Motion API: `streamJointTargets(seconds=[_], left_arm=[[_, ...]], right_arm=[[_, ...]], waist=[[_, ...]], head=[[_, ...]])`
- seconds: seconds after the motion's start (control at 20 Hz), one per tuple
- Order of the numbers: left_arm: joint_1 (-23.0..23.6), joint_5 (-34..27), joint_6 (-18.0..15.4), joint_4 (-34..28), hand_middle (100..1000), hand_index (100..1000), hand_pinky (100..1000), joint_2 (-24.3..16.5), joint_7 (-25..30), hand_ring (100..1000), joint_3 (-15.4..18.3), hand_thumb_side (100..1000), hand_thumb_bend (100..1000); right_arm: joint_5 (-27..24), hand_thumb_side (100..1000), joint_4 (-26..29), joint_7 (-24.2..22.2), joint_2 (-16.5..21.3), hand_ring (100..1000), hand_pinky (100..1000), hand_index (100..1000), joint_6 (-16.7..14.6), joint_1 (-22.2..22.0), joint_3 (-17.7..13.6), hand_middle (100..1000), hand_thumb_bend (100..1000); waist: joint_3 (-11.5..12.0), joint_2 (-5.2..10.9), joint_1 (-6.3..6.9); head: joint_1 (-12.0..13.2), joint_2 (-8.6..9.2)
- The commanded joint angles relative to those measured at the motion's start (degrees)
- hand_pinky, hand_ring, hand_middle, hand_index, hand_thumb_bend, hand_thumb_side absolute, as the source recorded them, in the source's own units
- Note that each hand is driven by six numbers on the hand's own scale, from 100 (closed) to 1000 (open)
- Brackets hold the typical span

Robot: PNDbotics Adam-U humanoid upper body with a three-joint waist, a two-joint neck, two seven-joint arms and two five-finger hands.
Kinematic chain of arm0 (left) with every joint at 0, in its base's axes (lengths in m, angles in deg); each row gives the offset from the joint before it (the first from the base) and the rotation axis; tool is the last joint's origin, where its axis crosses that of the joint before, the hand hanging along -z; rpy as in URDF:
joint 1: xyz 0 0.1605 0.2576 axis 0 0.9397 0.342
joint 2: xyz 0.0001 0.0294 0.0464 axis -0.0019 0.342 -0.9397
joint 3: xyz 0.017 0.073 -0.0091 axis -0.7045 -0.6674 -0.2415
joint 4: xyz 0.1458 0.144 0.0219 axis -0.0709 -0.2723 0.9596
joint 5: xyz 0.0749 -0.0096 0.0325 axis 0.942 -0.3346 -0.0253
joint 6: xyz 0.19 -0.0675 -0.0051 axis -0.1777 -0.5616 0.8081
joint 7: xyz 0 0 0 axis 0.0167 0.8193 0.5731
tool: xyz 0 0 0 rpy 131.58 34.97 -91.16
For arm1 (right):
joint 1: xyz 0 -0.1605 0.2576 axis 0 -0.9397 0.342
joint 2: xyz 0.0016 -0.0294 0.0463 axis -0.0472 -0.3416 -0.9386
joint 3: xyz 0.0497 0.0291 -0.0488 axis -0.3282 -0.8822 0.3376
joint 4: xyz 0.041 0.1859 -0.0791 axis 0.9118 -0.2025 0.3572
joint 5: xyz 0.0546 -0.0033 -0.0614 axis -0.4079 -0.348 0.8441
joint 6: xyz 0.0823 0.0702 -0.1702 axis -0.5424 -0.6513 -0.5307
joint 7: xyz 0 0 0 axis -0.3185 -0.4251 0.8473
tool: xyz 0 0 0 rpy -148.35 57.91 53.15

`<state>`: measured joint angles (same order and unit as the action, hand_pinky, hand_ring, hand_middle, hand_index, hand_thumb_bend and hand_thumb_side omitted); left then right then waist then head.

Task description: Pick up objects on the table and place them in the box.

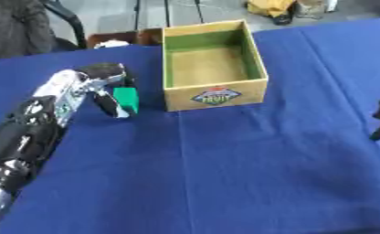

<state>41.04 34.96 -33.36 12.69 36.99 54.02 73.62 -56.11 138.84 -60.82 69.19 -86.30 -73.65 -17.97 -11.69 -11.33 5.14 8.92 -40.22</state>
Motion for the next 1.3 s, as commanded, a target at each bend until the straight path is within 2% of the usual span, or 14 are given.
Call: streamJointTargets(seconds=[0.05,0.1,0.2,0.55,0.8,1.1,1.3], left_arm=[[-0.8,0.3,0.4,-0.3,307,436,374,-1.9,-1.6,338,1.1,100,115],[-0.8,0.0,0.5,-0.5,253,384,317,-2.1,-2.1,284,1.2,100,100],[-0.8,-1.0,0.7,-1.0,235,366,300,-2.5,-2.9,268,1.5,100,100],[-3.2,-6.6,1.8,-5.9,228,362,303,-3.7,-3.2,268,3.2,100,100],[-6.4,-9.8,4.3,-8.4,224,359,301,-1.7,-5.6,266,4.1,100,100],[-9.8,-7.6,6.2,-7.3,256,365,331,2.5,-10.7,311,4.2,100,100],[-10.7,-4.3,5.9,-4.9,284,391,362,5.5,-13.9,337,3.8,100,100]], right_arm=[[-0.2,609,0.7,-0.1,1.2,432,481,749,-0.2,0.6,-0.2,576,375],[-0.2,609,0.7,-0.1,1.2,432,481,750,-0.2,0.6,-0.3,576,375],[-0.2,610,0.7,0.0,1.2,432,481,750,-0.2,0.5,-0.3,576,375],[-0.2,610,0.6,-0.1,1.4,432,481,750,-0.2,0.3,-0.3,576,375],[-0.3,609,0.5,-0.3,1.4,431,481,750,-0.2,0.3,-0.1,576,376],[-0.2,608,0.5,-0.8,1.4,431,481,749,-0.3,0.7,0.4,575,377],[-0.2,607,0.5,-1.2,1.4,431,481,749,-0.3,1.1,0.7,575,377]], waist=[[0.1,1.09,-0.43],[0.1,1.14,-0.47],[0.2,1.26,-0.55],[0.1,1.64,-0.63],[-0.5,1.84,-0.57],[-2.4,1.53,-0.31],[-3.9,0.93,-0.01]], head=[[-0.1,0.27],[-0.1,0.26],[-0.2,0.24],[-0.2,0.08],[0.3,0.11],[1.5,0.54],[2.4,0.9]])
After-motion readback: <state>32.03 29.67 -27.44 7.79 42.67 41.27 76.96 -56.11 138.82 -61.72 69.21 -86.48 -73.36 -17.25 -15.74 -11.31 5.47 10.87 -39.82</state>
